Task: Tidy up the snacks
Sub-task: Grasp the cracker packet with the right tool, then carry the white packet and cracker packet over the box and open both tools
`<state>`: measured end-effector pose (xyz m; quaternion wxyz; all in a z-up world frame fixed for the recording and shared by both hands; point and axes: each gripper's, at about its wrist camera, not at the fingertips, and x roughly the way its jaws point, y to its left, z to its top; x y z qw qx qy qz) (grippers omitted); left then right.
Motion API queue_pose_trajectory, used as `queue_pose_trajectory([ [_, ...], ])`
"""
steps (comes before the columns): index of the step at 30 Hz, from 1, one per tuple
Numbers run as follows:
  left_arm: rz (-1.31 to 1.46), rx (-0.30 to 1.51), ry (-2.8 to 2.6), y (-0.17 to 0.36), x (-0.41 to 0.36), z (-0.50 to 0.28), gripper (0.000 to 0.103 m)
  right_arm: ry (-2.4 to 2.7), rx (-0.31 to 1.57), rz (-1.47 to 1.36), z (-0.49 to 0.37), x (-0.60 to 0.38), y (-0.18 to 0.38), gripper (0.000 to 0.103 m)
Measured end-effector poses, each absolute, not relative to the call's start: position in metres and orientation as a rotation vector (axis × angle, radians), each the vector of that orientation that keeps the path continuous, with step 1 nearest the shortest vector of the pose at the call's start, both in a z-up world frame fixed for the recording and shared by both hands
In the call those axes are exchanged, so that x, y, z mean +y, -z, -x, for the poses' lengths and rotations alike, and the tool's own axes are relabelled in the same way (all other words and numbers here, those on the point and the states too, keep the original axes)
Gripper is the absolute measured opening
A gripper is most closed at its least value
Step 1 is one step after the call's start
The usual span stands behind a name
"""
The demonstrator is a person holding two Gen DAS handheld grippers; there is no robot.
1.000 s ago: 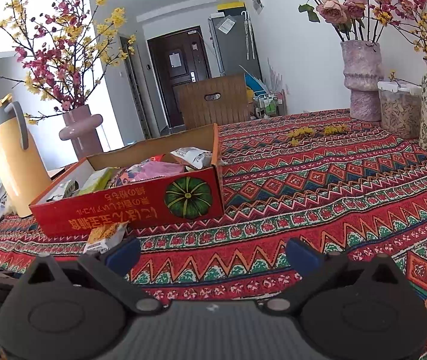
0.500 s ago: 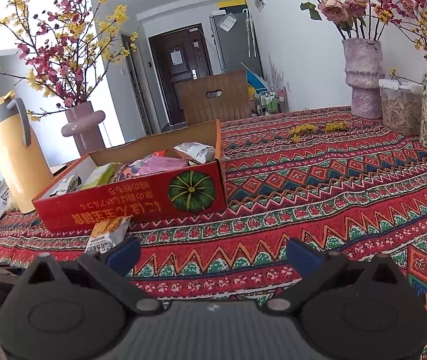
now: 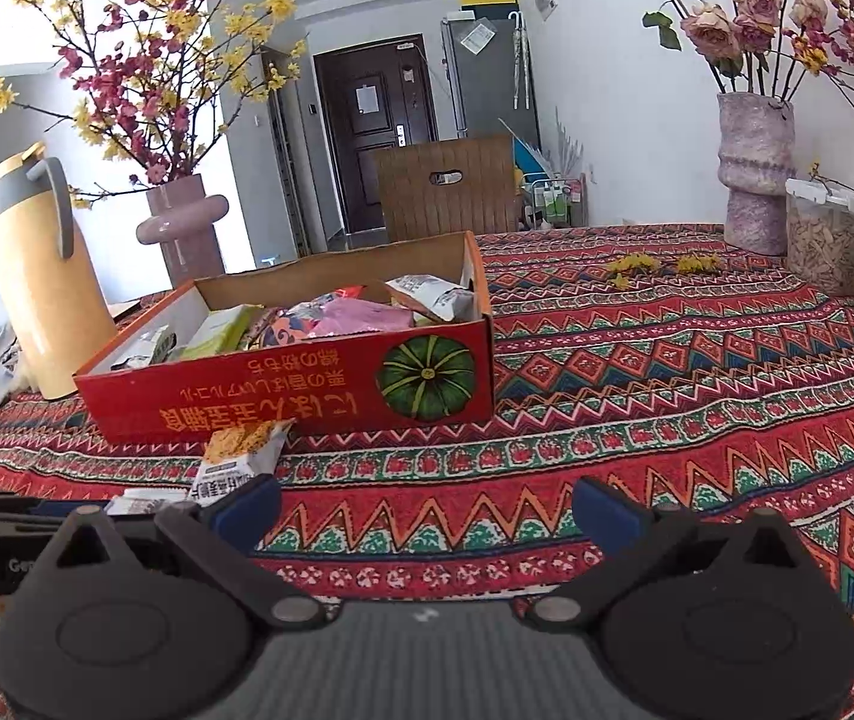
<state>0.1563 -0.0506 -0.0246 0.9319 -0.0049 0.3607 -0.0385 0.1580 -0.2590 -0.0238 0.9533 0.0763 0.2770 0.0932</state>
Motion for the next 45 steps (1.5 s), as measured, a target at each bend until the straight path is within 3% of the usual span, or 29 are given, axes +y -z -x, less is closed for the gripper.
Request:
queue_pose_trajectory([
  [19,0.034,0.626,0.016,0.007,0.018,-0.167,0.045,-0.280,0.696,-0.005,-0.226,-0.154,0.026,0.103],
  [22,0.044,0.631,0.016,0.010,0.022,-0.168,0.045,-0.270,0.724,0.002,-0.239,-0.143,0.032,0.095],
  [27,0.054,0.633,0.014,0.012,0.027,-0.169,0.045,-0.274,0.751,0.007,-0.246,-0.132,0.041,0.055],
  [30,0.053,0.632,0.015,0.012,0.026,-0.170,0.045,-0.293,0.744,0.010,-0.244,-0.131,0.040,0.047],
  [35,0.054,0.631,0.020,0.011,0.024,-0.170,0.045,-0.309,0.729,0.009,-0.235,-0.135,0.037,0.041],
  [45,0.050,0.594,0.027,-0.003,0.018,-0.169,0.045,-0.318,0.637,-0.022,-0.218,-0.158,0.015,0.041],
])
